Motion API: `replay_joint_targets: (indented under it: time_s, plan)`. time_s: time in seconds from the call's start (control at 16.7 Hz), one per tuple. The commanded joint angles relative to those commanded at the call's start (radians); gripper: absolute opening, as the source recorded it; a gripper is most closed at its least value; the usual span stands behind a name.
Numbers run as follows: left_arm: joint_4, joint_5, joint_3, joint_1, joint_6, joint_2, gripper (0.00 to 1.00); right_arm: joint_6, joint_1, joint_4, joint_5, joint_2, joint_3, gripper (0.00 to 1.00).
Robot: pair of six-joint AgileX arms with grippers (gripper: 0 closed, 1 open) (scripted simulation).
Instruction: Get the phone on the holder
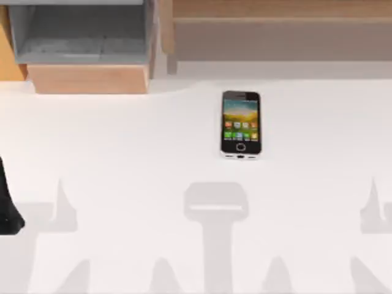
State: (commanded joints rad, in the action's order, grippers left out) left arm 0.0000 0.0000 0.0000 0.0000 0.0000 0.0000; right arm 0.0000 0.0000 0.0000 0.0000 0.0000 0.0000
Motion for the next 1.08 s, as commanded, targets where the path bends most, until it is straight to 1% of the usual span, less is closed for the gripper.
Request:
replay_joint_targets:
  time_s: [0.24,0.48,0.72,1.08]
  plan:
    - [0.0,0.0,0.0,0.0,0.0,0.0,1.0,0.016,0.006,-0.019,-0.002,0.028,0.027,1.0]
    - [0.0,0.0,0.0,0.0,0.0,0.0,1.0,0.105,0.043,-0.144,-0.007,0.208,0.197,1.0]
    - [0.0,0.0,0.0,0.0,0.0,0.0,1.0,0.238,0.108,-0.378,-0.004,0.546,0.485,1.0]
    - [0.0,0.0,0.0,0.0,0.0,0.0,1.0,0.43,0.231,-0.836,0.021,1.227,1.041,1.0]
